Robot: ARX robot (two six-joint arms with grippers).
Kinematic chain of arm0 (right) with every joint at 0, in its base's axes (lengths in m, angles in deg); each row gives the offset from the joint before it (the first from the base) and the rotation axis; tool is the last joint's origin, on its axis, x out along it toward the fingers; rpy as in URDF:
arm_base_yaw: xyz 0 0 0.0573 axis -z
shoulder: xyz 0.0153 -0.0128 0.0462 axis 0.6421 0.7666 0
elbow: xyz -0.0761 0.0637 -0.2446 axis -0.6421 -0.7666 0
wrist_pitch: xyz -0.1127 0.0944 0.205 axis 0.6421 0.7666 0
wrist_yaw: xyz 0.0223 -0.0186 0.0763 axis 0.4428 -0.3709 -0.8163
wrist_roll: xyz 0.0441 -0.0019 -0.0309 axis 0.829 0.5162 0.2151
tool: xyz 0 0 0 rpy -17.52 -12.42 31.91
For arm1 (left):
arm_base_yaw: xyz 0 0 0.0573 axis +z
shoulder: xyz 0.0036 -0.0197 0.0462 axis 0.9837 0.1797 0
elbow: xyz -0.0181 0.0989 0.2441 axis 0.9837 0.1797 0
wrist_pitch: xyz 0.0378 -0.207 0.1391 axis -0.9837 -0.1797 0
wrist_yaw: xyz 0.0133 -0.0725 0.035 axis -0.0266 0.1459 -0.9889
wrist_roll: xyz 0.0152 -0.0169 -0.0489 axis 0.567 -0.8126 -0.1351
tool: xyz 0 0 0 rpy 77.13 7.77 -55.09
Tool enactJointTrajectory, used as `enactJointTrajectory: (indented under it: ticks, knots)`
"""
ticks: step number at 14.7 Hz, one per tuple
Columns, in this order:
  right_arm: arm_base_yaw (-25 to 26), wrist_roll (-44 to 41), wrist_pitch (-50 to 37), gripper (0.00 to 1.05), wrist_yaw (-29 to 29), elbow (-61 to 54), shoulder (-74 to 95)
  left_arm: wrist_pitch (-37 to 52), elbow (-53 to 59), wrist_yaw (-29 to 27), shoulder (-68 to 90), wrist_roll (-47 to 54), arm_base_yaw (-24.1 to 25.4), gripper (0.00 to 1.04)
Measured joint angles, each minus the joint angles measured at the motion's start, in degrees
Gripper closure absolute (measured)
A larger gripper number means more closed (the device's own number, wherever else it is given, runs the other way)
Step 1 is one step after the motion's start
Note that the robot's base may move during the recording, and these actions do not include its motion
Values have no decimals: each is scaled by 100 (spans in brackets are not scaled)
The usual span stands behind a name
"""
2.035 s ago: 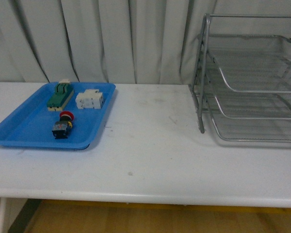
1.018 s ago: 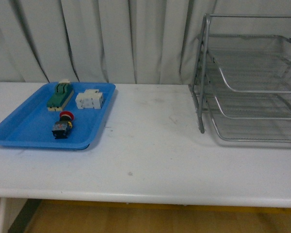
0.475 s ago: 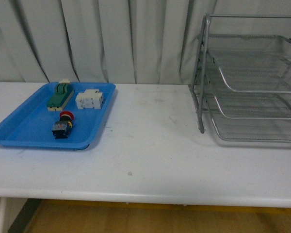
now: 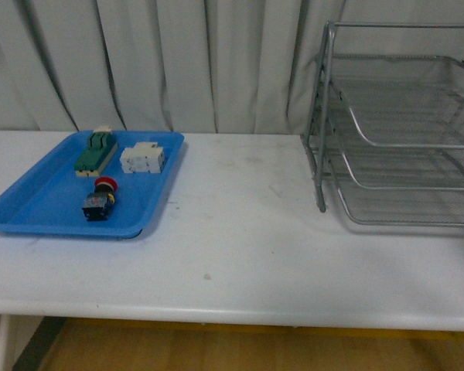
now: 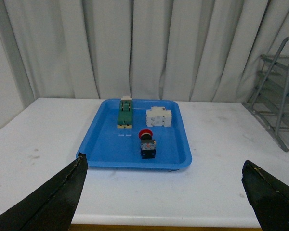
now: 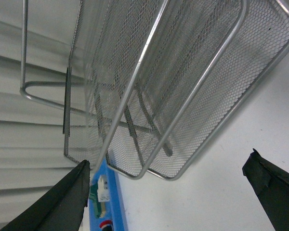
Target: Place button on rack with both arms
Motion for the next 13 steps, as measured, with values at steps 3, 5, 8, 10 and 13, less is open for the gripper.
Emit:
enactJointTrajectory:
  ticks: [3, 5, 8, 10, 13]
  knots:
    - [-323, 527, 188, 6, 306, 876, 881, -2, 0, 0, 0, -2, 0, 7]
    - [-549, 804, 358, 6, 525, 1351, 1370, -2, -2, 0, 0, 0, 0, 7]
    - [-822, 962, 673, 6, 776, 1893, 1851, -2, 0, 0, 0, 0, 0, 7]
    - [-929, 1038, 866, 16, 909, 2205, 2098, -2, -2, 0, 0, 0, 0, 7]
    - [-1021, 1078, 1010, 51, 1220, 2728, 2562, -2, 0, 0, 0, -2, 0, 7]
